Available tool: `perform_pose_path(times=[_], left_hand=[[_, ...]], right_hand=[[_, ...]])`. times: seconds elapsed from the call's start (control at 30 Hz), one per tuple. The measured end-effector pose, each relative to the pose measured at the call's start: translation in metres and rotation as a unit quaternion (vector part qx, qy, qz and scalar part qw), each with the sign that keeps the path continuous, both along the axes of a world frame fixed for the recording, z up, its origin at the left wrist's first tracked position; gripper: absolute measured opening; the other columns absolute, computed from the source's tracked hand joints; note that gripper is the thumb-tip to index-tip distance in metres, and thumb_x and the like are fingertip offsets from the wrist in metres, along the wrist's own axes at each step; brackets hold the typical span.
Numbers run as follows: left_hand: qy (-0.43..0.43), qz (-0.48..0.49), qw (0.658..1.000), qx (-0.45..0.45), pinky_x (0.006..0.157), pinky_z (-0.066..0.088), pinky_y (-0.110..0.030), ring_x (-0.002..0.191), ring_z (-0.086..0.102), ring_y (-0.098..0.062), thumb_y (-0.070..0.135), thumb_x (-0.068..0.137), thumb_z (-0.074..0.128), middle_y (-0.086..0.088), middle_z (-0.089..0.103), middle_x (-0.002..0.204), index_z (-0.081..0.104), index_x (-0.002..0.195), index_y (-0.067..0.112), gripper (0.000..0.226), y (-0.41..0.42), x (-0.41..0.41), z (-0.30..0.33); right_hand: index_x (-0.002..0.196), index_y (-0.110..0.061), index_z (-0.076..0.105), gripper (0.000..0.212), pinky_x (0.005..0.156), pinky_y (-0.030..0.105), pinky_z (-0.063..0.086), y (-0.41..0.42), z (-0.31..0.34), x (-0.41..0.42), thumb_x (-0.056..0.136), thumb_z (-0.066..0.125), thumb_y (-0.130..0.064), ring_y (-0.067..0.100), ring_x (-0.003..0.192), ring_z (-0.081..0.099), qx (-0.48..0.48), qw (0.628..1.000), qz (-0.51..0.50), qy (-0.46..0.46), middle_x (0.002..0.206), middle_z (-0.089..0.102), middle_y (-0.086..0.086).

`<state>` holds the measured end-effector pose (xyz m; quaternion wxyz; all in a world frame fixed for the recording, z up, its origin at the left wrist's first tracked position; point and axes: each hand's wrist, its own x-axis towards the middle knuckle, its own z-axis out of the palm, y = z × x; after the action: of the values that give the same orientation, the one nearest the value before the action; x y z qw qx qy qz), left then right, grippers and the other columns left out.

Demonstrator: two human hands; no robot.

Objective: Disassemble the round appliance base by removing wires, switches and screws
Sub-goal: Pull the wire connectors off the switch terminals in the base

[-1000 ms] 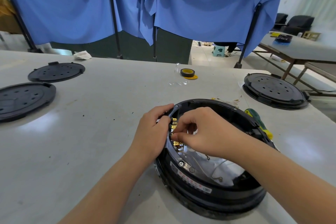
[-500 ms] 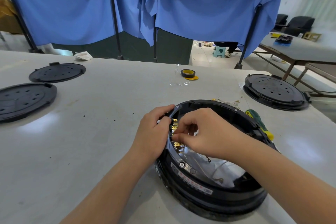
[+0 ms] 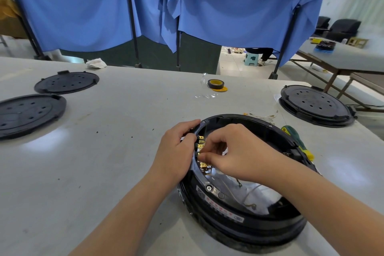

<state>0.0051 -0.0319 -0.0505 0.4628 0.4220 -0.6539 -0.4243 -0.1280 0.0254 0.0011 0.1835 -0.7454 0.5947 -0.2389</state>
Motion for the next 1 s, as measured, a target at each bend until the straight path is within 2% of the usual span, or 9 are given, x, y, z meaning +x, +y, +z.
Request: perform_pose_path(times=[0.17, 0.33, 0.6, 0.73, 0.87, 1.0], left_hand=[[0.004, 0.0, 1.0, 0.004, 0.091, 0.044, -0.016, 0.111, 0.058, -0.008, -0.001, 0.089, 0.044, 0.005, 0.066, 0.119, 0.065, 0.119, 0.02, 0.042, -0.0001, -0.0002, 0.0004], [0.005, -0.001, 1.0, 0.001, 0.089, 0.043, -0.014, 0.111, 0.058, -0.008, -0.001, 0.089, 0.044, 0.004, 0.066, 0.118, 0.066, 0.119, 0.02, 0.042, -0.0005, 0.0, -0.0005], [0.001, 0.0, 1.0, 0.001, 0.091, 0.043, -0.015, 0.112, 0.058, -0.008, 0.0, 0.09, 0.044, 0.005, 0.065, 0.12, 0.065, 0.121, 0.02, 0.042, -0.0004, -0.0003, -0.0005], [0.004, 0.003, 1.0, 0.0, 0.093, 0.043, -0.019, 0.112, 0.058, -0.008, -0.001, 0.089, 0.044, 0.004, 0.066, 0.119, 0.065, 0.119, 0.019, 0.042, -0.0002, -0.0007, 0.0003], [0.002, 0.001, 1.0, 0.002, 0.092, 0.042, -0.016, 0.113, 0.057, -0.008, -0.001, 0.089, 0.044, 0.004, 0.065, 0.12, 0.065, 0.121, 0.018, 0.042, 0.0, -0.0007, 0.0004], [-0.004, 0.002, 1.0, -0.001, 0.092, 0.042, -0.015, 0.113, 0.057, -0.008, -0.001, 0.09, 0.044, 0.004, 0.065, 0.12, 0.064, 0.121, 0.018, 0.042, 0.0007, -0.0001, 0.0006]], right_hand=[[0.064, -0.031, 0.066, 0.019, 0.066, 0.027, 0.051, 0.0014, 0.0019, 0.0, 0.08, 0.073, -0.025, 0.005, 0.065, 0.061, 0.0, 1.0, 0.004, 0.006, 0.065, 0.067, -0.007], [0.066, -0.023, 0.07, 0.015, 0.057, 0.017, 0.045, 0.0015, 0.0004, 0.0005, 0.08, 0.072, -0.028, 0.002, 0.06, 0.059, -0.002, 1.0, -0.008, 0.011, 0.059, 0.064, -0.01], [0.068, -0.024, 0.07, 0.012, 0.065, 0.026, 0.049, 0.0007, -0.0004, -0.0016, 0.08, 0.073, -0.026, 0.006, 0.066, 0.06, -0.001, 1.0, 0.003, 0.0, 0.066, 0.067, -0.005], [0.066, -0.027, 0.068, 0.015, 0.062, 0.021, 0.047, 0.0006, -0.0002, -0.0017, 0.08, 0.074, -0.023, 0.005, 0.066, 0.059, -0.003, 1.0, 0.009, -0.008, 0.065, 0.068, -0.005], [0.068, -0.02, 0.071, 0.013, 0.058, 0.021, 0.048, 0.0007, -0.0002, -0.0007, 0.079, 0.072, -0.026, 0.004, 0.059, 0.058, -0.01, 1.0, 0.002, -0.003, 0.06, 0.065, -0.007], [0.066, -0.02, 0.071, 0.014, 0.051, 0.014, 0.04, 0.0011, -0.0009, -0.0005, 0.079, 0.072, -0.026, 0.002, 0.052, 0.053, -0.011, 1.0, 0.0, -0.009, 0.053, 0.061, -0.008]])
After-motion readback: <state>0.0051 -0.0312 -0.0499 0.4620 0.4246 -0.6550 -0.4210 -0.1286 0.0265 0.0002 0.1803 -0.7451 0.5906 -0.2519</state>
